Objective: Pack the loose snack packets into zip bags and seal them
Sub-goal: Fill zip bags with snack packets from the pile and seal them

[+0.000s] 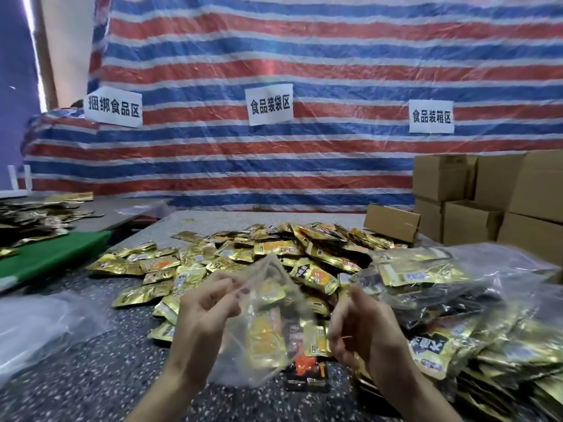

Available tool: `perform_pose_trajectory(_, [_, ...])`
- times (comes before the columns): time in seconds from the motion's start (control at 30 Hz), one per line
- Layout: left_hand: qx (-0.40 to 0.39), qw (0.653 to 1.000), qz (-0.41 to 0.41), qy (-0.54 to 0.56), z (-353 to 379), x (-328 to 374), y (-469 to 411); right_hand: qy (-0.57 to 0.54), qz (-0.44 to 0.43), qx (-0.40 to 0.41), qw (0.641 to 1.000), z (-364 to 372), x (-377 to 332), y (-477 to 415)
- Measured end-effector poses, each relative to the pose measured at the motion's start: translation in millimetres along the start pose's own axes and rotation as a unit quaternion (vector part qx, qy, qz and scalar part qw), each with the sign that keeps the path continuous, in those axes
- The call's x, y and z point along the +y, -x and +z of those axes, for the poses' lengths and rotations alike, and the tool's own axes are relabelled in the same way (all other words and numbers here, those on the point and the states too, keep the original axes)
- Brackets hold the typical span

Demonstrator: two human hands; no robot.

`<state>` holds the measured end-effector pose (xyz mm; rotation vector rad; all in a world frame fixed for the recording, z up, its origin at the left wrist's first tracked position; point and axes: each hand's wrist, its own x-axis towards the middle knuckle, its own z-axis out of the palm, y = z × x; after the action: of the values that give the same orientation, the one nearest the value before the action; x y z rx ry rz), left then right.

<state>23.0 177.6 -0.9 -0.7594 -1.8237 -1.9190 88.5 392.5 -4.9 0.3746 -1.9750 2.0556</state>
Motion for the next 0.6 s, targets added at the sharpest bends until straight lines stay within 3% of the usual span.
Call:
perform_pose_trajectory(0.07, [0.013,0.999,-0.012,0.043,-3.3,-3.0,-2.9,0.037,-0.035,0.099,0.994,-3.4,0.5,-11.6])
perform_pose_trajectory(0.13, [0.029,0.998,-0.026,0.045,-4.0,-5.7,-4.2,0.208,-0.069,0.173,0.960,-5.8,4.8,-33.6])
perform_pose_trajectory(0.23, [0.036,0.998,-0.056,0.021,-3.2,-10.2,-3.8,0.499,-0.039,0.133,0.855,-9.9,13.8,-74.3])
perform_pose_trajectory(0.3, [0.037,0.997,-0.072,-0.001,-2.4,-14.5,-2.5,0.585,0.026,0.095,0.805,-15.0,27.4,-94.8])
perform_pose_trajectory(0.37, [0.042,0.995,-0.084,-0.017,-0.9,-19.2,-0.9,0.620,0.076,0.087,0.776,-15.9,40.4,-103.8])
perform_pose_trajectory(0.47, [0.042,0.994,-0.099,-0.027,1.6,-22.9,-0.5,0.580,0.055,0.128,0.803,-16.2,51.7,-108.0])
perform_pose_trajectory(0.6, [0.076,0.991,-0.105,-0.033,1.4,-22.1,-2.7,0.501,-0.089,0.226,0.831,-11.6,44.3,-104.8])
